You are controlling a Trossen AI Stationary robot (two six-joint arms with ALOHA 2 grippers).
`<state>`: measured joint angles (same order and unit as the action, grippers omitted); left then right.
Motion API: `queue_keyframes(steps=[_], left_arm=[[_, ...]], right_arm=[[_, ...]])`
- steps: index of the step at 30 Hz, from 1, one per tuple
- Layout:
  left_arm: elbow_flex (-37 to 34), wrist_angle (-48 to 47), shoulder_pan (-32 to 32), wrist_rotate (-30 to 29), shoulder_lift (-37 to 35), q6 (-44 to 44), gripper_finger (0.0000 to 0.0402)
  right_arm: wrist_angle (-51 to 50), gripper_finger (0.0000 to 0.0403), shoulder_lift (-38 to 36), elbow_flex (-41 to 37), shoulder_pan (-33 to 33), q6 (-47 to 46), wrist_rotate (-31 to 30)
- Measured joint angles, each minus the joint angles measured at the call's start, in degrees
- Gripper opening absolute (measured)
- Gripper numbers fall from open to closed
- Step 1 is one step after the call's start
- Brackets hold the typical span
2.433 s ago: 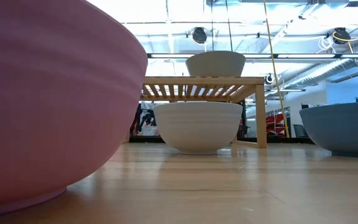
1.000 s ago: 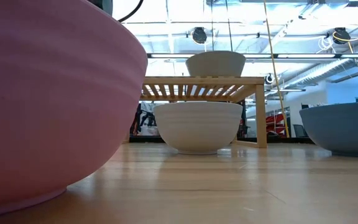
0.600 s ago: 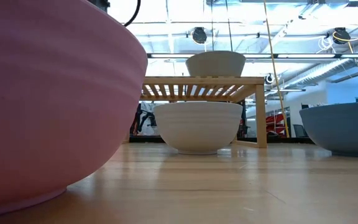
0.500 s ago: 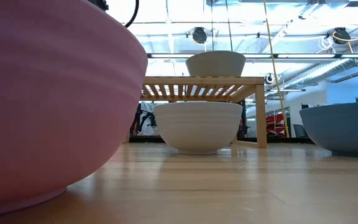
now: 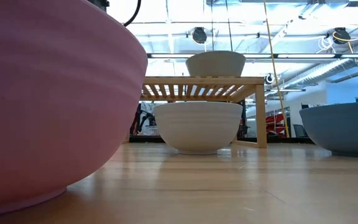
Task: Place and stack bowls onto a shelf
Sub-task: Put the small left white bowl on the shelf
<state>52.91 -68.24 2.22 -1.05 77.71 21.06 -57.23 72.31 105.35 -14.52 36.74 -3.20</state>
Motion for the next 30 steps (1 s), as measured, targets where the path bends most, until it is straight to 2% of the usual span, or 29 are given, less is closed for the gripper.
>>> queue_keyframes(steps=[14,19,21,24,28,30], left_arm=[[-8.3,7.1,-0.7,-0.4,0.0,-0.7,0.0081],[-8.3,7.8,-0.7,-1.5,0.0,-1.7,0.0079],[-8.3,7.7,-0.7,-1.5,0.0,-1.9,0.0064],[-8.2,6.9,-0.7,-1.0,-0.1,-2.1,0.0018],[-7.4,6.1,-1.0,-1.0,-0.1,-3.7,0.001],[-5.4,4.7,-2.3,0.0,-0.1,-9.7,0.0007]], right_arm=[[0.0,0.0089,0.0,0.0,0.0,0.0,0.0],[0.0,0.0089,0.0,0.0,0.0,0.1,0.0],[0.0,0.0089,0.0,0.0,0.0,0.1,0.0],[0.0,0.0089,0.0,0.0,0.0,0.0,-0.1],[0.0,0.0089,0.0,0.0,0.0,0.0,-0.6],[0.0,0.0089,0.0,0.0,0.0,0.0,-3.0]])
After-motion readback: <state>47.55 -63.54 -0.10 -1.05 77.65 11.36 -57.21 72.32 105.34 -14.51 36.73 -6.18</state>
